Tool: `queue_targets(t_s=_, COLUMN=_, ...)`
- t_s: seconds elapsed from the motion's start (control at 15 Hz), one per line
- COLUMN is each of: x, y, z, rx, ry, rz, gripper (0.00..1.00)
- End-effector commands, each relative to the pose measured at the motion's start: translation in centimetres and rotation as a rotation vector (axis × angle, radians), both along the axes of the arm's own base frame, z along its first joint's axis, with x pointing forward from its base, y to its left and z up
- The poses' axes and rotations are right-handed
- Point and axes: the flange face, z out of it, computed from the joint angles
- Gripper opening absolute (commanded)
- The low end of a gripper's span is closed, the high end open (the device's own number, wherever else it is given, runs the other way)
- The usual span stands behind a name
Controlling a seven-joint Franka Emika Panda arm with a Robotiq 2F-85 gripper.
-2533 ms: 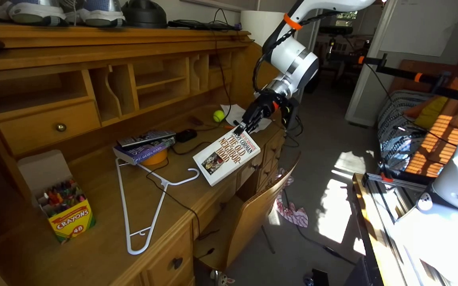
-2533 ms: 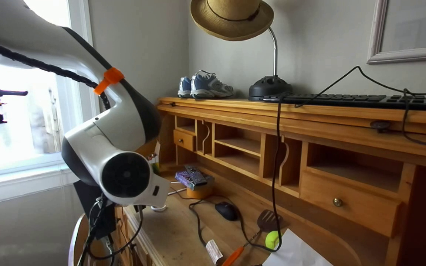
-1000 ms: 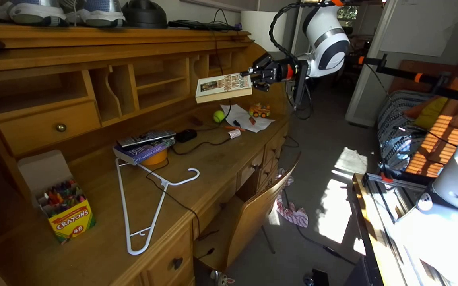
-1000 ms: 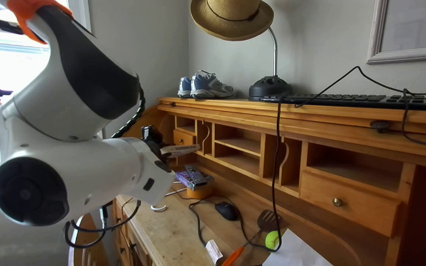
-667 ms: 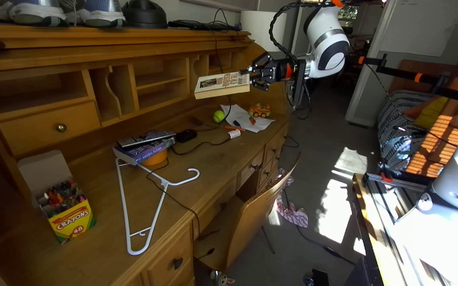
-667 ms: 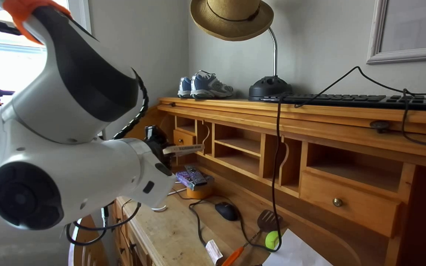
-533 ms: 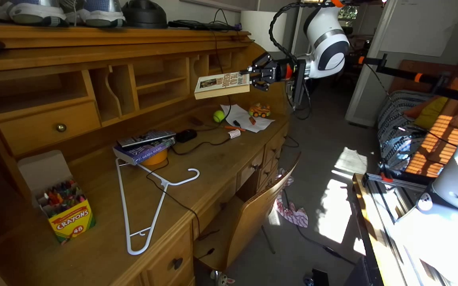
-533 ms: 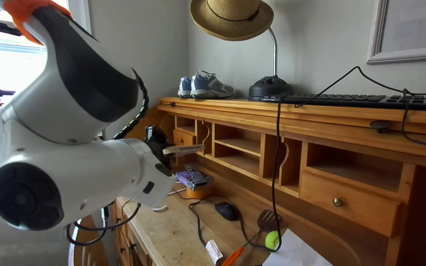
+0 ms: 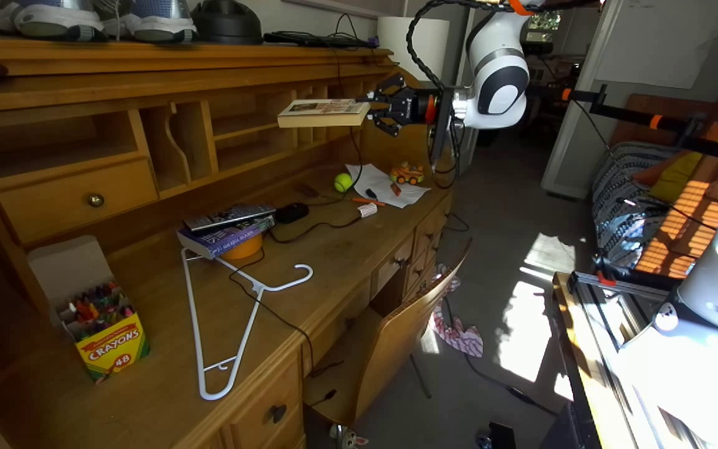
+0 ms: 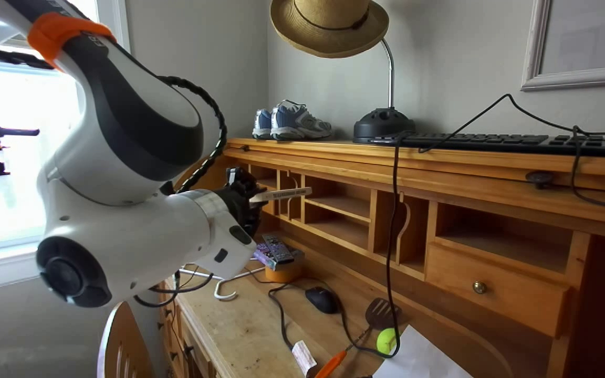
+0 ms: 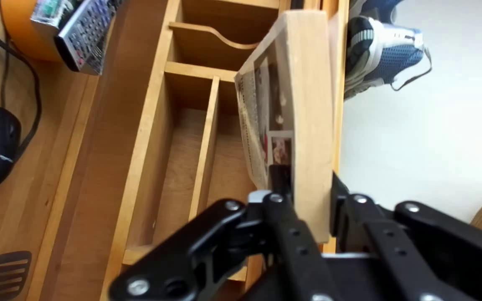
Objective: Put the white book in the top middle segment of the study desk
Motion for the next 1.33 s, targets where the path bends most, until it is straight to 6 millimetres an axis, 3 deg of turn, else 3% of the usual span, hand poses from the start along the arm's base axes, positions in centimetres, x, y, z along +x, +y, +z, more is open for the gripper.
queue_targets(t_s=0.0, x=2.4, y=0.6, z=-0.8, rx=0.075, ry=-0.012, rz=-0.117, gripper=0.06)
queue_targets(t_s=0.73, x=8.6, y=2.5, z=-3.6, rx=0.246, ry=-0.098, rz=-0.340, gripper=0.06)
queue_targets(t_s=0.8, x=8.0, y=1.3, z=-3.0, rx=0.247, ry=-0.094, rz=-0.334, gripper=0.06)
queue_targets(t_s=1.27, x=8.7, y=-2.1, z=-2.9, rx=0.262, ry=-0.055, rz=-0.441, gripper=0.06)
